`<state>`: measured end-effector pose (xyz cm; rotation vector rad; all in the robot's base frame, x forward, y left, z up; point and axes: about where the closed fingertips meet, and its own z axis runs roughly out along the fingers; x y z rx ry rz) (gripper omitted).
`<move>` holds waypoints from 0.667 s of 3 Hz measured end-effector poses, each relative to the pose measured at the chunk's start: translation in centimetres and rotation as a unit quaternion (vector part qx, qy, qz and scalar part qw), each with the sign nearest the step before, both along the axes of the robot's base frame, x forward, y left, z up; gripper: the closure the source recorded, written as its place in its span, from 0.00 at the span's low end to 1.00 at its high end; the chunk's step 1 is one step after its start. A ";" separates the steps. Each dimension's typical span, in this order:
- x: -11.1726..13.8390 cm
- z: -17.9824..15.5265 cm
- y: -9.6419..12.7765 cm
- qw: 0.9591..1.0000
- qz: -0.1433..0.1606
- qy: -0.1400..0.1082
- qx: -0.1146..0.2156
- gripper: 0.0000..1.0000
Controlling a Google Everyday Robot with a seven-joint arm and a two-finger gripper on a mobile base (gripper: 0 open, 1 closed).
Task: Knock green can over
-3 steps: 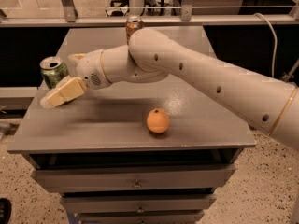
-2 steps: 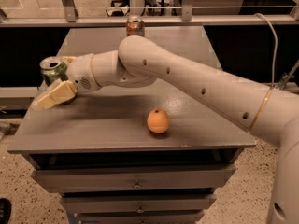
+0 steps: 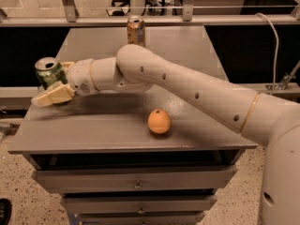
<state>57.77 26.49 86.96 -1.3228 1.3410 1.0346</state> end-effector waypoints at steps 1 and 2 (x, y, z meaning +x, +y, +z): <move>0.6 -0.3 -1.1 1.000 -0.007 -0.009 -0.006 0.48; 1.2 0.0 -2.9 1.000 -0.019 -0.016 -0.014 0.71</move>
Offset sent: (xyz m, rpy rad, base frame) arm 0.0225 -0.0594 0.0035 -0.0491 -0.0508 -0.0799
